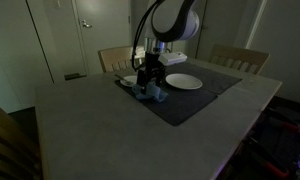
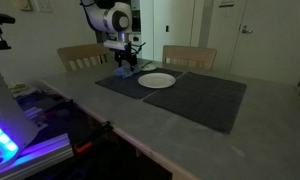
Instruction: Use the towel to wipe the plate
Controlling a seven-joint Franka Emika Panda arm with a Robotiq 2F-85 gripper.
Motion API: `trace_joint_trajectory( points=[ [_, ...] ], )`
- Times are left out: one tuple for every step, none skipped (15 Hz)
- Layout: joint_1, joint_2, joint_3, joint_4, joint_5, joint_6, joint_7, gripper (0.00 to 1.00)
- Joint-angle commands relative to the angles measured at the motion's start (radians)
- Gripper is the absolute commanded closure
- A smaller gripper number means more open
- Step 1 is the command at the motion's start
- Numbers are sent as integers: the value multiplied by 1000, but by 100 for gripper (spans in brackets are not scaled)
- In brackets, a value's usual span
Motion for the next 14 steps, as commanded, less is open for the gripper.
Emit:
trace_joint_trajectory(
  points=[
    [11,31,-9,10,3,40,0,0],
    [12,32,-10,7,3,52,1,0],
    [13,34,-11,6,2,60,2,0],
    [13,35,-11,4,2,68,1,0],
    [14,37,-12,4,1,74,1,6],
    [14,41,-13,9,-2,77,-2,26],
    [14,45,-13,13,-2,82,-3,34],
    [14,46,-12,13,-2,84,-5,40],
    [13,46,-11,13,-2,85,-7,48],
    [12,45,-11,13,-2,86,-9,56],
    [11,44,-10,12,-2,85,-10,62],
    [11,44,-10,13,-2,86,-11,70],
    [12,44,-11,15,-3,84,-11,77],
    [11,43,-11,18,-4,79,-13,84]
  ],
)
